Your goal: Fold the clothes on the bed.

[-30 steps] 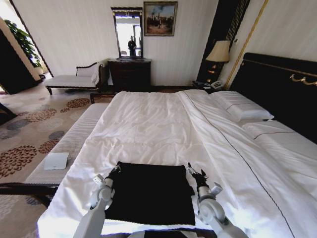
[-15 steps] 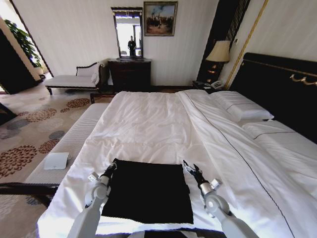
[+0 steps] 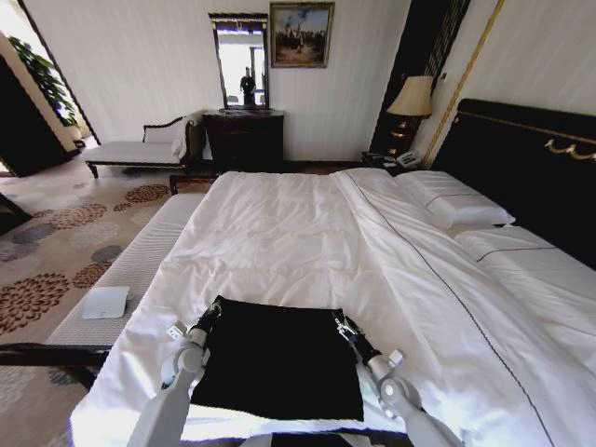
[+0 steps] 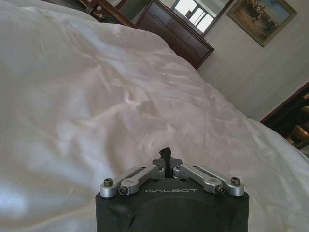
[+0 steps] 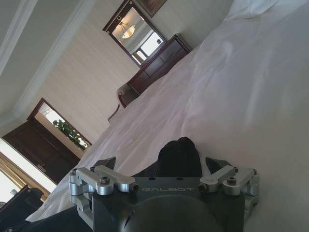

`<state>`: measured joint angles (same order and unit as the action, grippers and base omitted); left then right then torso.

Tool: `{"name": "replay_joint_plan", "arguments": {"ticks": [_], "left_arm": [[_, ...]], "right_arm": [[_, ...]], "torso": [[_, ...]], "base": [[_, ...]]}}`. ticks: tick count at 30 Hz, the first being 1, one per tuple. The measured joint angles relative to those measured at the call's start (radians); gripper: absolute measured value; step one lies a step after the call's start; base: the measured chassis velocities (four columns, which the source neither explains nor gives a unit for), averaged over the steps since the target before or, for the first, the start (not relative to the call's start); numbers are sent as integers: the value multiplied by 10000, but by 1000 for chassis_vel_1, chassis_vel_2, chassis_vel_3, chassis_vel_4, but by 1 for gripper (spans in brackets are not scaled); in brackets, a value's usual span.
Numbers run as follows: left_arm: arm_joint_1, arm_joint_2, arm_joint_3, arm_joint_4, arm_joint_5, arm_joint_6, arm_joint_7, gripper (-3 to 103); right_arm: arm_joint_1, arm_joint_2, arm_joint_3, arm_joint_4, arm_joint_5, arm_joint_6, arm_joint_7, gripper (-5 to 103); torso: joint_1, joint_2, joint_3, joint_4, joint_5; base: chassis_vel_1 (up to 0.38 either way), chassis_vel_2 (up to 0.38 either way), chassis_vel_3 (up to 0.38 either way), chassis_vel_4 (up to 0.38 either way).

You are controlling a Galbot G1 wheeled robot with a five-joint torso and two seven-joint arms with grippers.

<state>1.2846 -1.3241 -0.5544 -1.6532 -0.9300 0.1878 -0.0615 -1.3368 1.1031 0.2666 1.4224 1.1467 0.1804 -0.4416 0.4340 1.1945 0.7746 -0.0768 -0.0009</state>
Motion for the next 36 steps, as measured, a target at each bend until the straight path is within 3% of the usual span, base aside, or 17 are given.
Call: {"name": "replay_joint_plan", "arguments": {"ticks": [1, 4, 6, 13, 19, 23, 25, 28, 36], "left_arm": [[24, 8, 1, -59, 0, 4, -4, 2], [85, -14, 48, -230, 1, 28, -25, 2], [105, -38, 76, -271, 11, 36, -34, 2], [220, -81, 103, -375, 74, 51, -50, 2], [281, -72, 42, -417, 60, 51, -60, 2], [344, -74, 5, -425, 39, 32, -61, 2], [354, -78, 1, -422, 38, 24, -61, 2], [392, -107, -27, -457, 14, 6, -51, 2], [806, -455, -509, -1624, -612, -5, -3, 2]], "right_arm": [[-14, 40, -13, -51, -5, 41, -68, 101], [-7, 168, -26, -199, 16, 111, -249, 85], [13, 192, -27, -248, 47, 115, -347, 85], [202, 222, 56, -471, 374, 193, -803, 52], [193, 266, 83, -526, 679, 408, -1322, 37], [175, 315, 79, -580, 511, 471, -1528, 15], [171, 330, 79, -582, 447, 495, -1561, 15], [152, 393, 112, -560, 327, 691, -1587, 2], [-333, 332, 677, 1253, 962, 1391, -1188, 2]], "torso": [[0, 0, 0, -1, 0], [0, 0, 0, 0, 3], [0, 0, 0, -1, 2], [0, 0, 0, 1, 2], [0, 0, 0, 0, 1], [0, 0, 0, 0, 2], [0, 0, 0, 0, 2], [0, 0, 0, 0, 2], [0, 0, 0, 0, 3]], "base": [[0, 0, 0, 0], [0, 0, 0, 0], [0, 0, 0, 0], [0, 0, 0, 0], [0, 0, 0, 0], [0, 0, 0, 0], [0, 0, 0, 0], [0, 0, 0, 0], [0, 0, 0, 0]]}}
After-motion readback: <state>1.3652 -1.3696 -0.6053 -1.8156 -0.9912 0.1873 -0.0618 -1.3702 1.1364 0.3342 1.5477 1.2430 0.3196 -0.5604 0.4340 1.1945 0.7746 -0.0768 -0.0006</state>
